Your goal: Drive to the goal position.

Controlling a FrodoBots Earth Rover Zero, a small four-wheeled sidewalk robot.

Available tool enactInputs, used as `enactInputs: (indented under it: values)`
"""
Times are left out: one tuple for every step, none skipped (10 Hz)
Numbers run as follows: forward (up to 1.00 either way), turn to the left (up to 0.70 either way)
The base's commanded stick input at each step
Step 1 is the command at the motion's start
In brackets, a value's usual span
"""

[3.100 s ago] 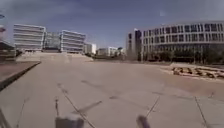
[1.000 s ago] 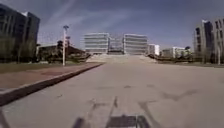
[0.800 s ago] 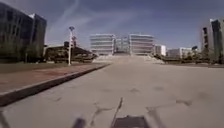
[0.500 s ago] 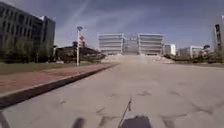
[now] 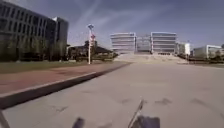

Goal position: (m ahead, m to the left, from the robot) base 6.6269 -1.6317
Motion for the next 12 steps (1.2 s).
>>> enactInputs:
  values:
    - [0.7, 0.0]
    - [0.7, 0.0]
    - [0.7, 0.0]
    - [0.7, 0.0]
    - [0.7, 0.0]
    - [0.7, 0.0]
    - [0.7, 0.0]
    - [0.7, 0.0]
    - [0.7, 0.0]
    - [0.7, 0.0]
    - [0.7, 0.0]
    - [0.7, 0.0]
